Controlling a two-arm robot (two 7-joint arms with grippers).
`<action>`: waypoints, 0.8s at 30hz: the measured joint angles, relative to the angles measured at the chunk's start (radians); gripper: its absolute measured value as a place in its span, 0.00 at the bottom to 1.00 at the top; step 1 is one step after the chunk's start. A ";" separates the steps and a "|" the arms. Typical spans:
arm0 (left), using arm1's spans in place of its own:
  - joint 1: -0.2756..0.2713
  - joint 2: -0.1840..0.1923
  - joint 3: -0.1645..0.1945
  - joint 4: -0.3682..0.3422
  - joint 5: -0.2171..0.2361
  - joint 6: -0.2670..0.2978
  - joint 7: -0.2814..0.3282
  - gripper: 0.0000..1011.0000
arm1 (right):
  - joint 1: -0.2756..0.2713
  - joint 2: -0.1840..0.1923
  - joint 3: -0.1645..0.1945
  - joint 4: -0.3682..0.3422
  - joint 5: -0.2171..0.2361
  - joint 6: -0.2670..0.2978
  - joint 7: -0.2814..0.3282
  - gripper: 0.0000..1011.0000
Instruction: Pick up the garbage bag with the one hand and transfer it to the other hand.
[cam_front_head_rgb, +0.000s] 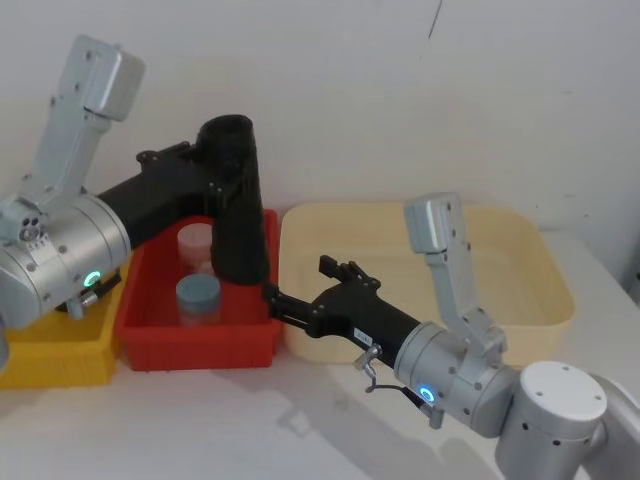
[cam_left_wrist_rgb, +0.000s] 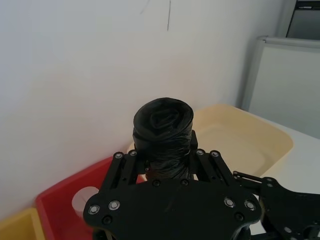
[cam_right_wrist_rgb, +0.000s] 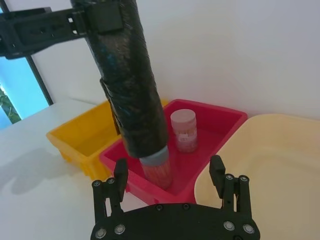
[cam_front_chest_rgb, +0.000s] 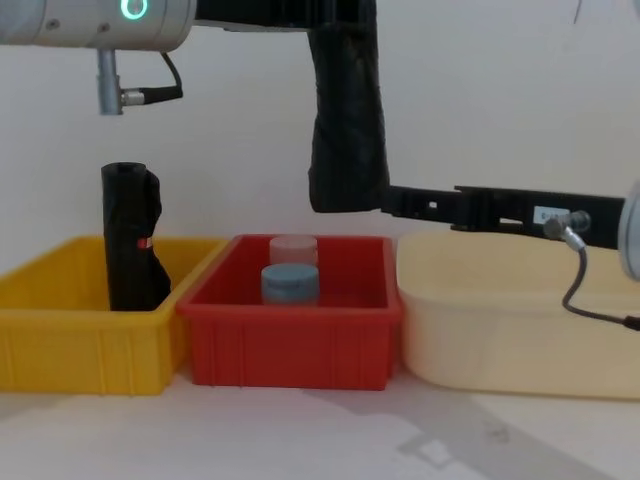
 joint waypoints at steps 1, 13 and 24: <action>0.000 0.000 0.001 0.000 0.000 0.000 -0.001 0.43 | 0.003 0.000 -0.002 0.001 0.000 0.000 0.000 0.99; -0.015 -0.003 0.024 0.019 -0.004 -0.004 -0.003 0.43 | 0.025 0.008 -0.026 0.006 0.012 -0.001 0.026 0.99; -0.033 -0.016 0.043 0.040 -0.012 -0.013 -0.002 0.43 | 0.036 0.020 -0.039 -0.013 0.026 0.008 0.040 0.99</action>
